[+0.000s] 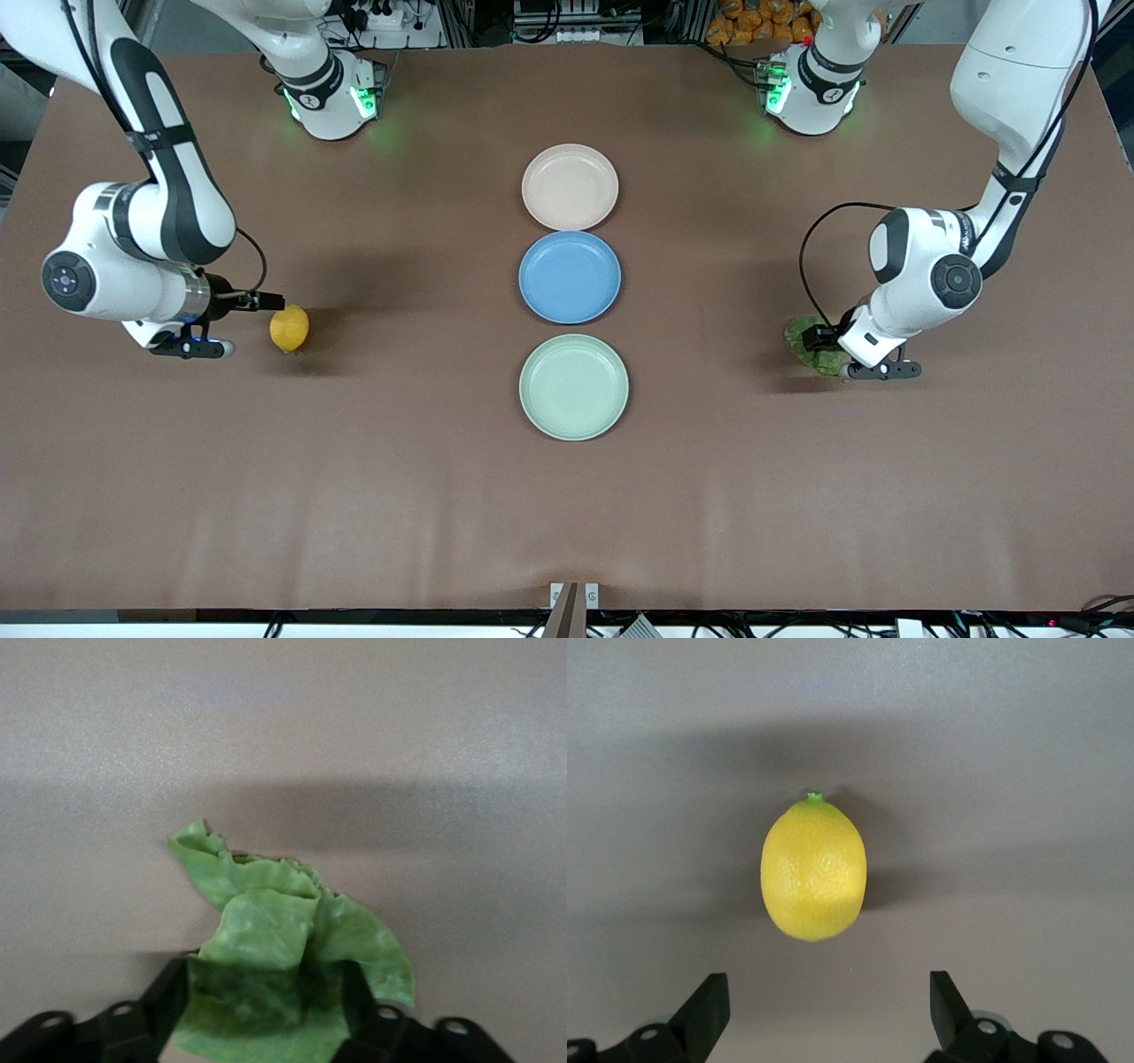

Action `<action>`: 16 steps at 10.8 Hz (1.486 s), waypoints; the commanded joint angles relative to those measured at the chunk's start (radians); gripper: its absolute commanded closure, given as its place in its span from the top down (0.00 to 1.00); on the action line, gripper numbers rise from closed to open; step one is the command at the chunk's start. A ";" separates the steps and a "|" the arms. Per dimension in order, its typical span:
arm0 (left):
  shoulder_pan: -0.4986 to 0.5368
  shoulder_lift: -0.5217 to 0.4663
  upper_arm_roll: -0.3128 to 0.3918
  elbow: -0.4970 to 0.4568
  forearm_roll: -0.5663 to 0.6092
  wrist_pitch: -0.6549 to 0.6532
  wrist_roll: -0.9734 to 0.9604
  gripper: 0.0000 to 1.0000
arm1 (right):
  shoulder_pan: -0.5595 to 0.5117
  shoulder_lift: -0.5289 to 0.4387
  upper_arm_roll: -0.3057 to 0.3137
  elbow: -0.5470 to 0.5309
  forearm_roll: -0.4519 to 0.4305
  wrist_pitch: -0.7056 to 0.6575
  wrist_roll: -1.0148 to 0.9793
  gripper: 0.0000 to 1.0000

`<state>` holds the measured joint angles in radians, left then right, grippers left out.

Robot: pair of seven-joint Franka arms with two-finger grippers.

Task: Place lemon and lettuce in plates
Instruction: 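Grasp the lemon with the right gripper while the left gripper grasps the lettuce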

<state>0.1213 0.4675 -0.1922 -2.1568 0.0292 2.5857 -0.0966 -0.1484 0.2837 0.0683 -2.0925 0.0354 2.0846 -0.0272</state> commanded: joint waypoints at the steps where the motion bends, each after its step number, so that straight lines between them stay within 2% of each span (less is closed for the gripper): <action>1: 0.005 0.042 -0.001 0.021 0.023 0.033 0.018 0.13 | -0.007 0.052 0.007 0.002 0.027 0.038 0.006 1.00; 2: 0.003 0.045 -0.001 0.023 0.023 0.036 0.017 0.00 | -0.005 0.072 0.007 0.003 0.056 0.052 0.006 1.00; 3: 0.003 0.043 -0.001 0.026 0.023 0.036 0.014 0.00 | 0.000 0.086 0.008 0.003 0.079 0.070 0.006 1.00; 8: -0.003 0.011 -0.003 0.060 0.023 0.022 0.014 0.00 | 0.019 0.152 0.008 0.006 0.081 0.120 0.006 1.00; 12: -0.012 -0.067 -0.021 0.133 0.023 -0.123 0.009 0.00 | 0.024 0.178 0.008 0.009 0.081 0.133 0.006 1.00; 13: -0.031 -0.094 -0.032 0.149 0.023 -0.162 0.005 0.00 | 0.023 0.184 0.008 0.009 0.081 0.146 0.004 0.92; 14: -0.032 -0.118 -0.044 0.166 0.023 -0.192 0.006 0.00 | 0.023 0.187 0.008 0.009 0.081 0.146 0.000 0.70; 16: -0.034 -0.130 -0.107 0.201 0.021 -0.205 -0.035 0.00 | 0.024 0.186 0.008 0.011 0.081 0.144 -0.005 0.19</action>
<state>0.0923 0.3667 -0.2521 -1.9798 0.0436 2.4117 -0.0964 -0.1278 0.4633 0.0756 -2.0921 0.1021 2.2260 -0.0274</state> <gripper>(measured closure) 0.960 0.242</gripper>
